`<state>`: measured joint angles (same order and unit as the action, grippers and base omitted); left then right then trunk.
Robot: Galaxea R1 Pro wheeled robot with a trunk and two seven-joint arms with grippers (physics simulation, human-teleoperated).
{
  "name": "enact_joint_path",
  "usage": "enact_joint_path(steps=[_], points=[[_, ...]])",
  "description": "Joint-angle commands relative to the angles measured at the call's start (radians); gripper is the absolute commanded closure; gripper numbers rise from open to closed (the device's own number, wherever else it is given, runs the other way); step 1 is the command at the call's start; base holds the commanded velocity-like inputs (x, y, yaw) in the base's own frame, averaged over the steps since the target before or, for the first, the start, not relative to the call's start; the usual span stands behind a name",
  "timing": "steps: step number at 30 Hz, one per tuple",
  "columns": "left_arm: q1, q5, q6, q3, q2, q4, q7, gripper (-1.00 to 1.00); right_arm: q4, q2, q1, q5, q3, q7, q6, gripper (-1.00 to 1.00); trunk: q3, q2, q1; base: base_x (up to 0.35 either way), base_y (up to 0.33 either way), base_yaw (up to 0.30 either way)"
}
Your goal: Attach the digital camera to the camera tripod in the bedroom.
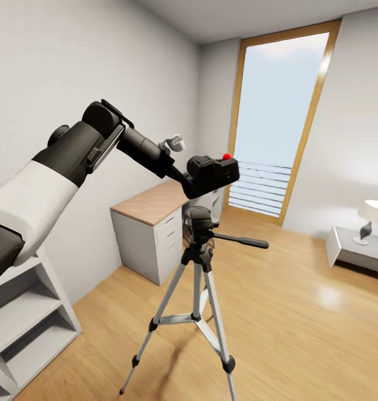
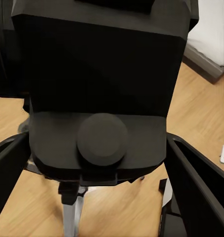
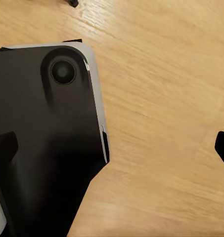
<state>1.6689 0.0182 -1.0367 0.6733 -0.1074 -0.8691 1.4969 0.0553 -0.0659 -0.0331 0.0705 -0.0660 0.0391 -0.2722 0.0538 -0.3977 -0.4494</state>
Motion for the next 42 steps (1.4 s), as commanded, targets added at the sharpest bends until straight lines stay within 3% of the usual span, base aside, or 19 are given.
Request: enact_joint_path(steps=[1,16,42], points=[[0.002,0.002,-0.011,0.003,-0.001,-0.001,0.003,1.00,0.005,0.000,-0.002,0.005,-0.006,-0.002,-0.009,-1.00,0.002,-0.002,-0.001,0.007,0.027,-0.133],[0.002,0.003,-0.011,0.001,-0.008,-0.002,0.001,1.00,0.005,0.000,-0.002,0.005,-0.006,-0.002,-0.009,-1.00,0.002,-0.002,-0.001,0.001,0.179,-0.024],[0.002,0.003,-0.011,0.002,-0.007,0.000,-0.004,1.00,0.005,0.001,-0.002,0.005,-0.006,-0.002,-0.009,-1.00,0.002,-0.002,-0.001,0.058,0.006,0.000]])
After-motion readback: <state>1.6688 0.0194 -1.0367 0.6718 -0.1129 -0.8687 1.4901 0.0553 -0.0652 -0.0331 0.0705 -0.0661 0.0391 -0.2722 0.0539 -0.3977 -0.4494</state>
